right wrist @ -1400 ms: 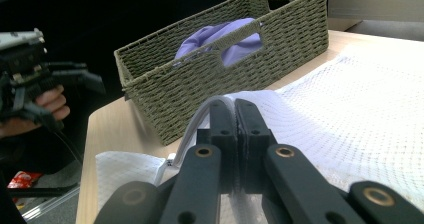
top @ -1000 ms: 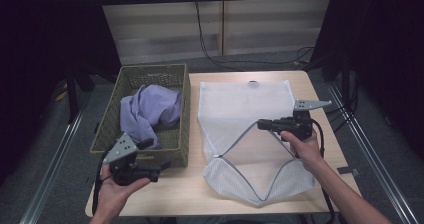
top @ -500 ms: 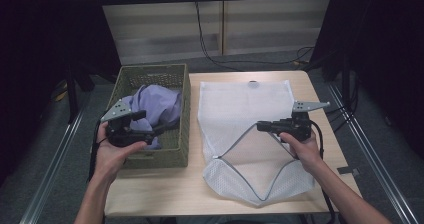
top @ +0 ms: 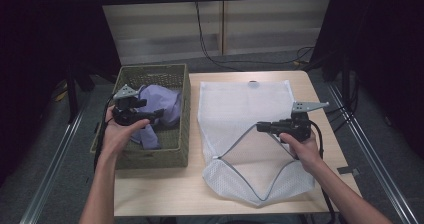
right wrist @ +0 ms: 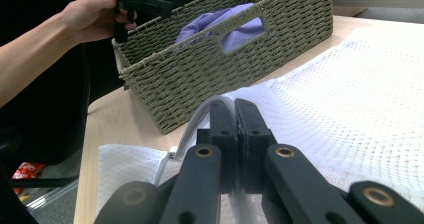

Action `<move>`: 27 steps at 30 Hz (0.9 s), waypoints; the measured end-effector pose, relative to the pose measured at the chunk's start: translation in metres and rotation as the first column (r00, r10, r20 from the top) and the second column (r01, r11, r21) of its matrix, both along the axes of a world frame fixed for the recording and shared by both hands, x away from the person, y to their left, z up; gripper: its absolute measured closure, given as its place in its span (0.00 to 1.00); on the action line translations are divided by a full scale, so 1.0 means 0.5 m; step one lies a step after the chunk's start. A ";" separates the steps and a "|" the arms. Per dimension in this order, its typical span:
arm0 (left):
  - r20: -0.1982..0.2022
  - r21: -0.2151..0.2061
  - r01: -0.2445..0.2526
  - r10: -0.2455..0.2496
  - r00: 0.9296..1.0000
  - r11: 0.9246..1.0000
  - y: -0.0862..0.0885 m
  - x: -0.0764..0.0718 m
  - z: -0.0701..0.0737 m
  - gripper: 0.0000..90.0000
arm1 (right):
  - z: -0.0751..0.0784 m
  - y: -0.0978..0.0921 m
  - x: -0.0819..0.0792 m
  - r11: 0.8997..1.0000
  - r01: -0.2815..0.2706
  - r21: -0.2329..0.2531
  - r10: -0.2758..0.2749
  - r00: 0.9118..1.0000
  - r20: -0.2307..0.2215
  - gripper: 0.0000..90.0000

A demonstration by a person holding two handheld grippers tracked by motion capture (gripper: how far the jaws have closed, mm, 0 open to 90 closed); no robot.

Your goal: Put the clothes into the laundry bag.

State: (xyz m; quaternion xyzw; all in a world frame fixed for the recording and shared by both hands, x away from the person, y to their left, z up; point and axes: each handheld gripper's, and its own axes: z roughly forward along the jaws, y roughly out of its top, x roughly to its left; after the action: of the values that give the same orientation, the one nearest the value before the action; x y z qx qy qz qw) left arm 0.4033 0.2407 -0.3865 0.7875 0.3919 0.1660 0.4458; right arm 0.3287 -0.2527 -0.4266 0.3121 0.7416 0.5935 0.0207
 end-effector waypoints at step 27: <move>-0.189 0.099 -0.062 0.080 0.979 0.993 -0.039 0.116 -0.096 0.09 | -0.005 0.000 0.002 1.000 -0.015 -0.009 0.015 1.000 -0.012 0.98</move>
State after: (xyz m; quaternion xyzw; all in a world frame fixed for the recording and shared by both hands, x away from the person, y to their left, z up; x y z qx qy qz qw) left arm 0.4612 0.2213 -0.4345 0.8052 0.4529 0.1230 0.3625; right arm 0.3299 -0.2527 -0.4291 0.3101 0.7468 0.5883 0.0133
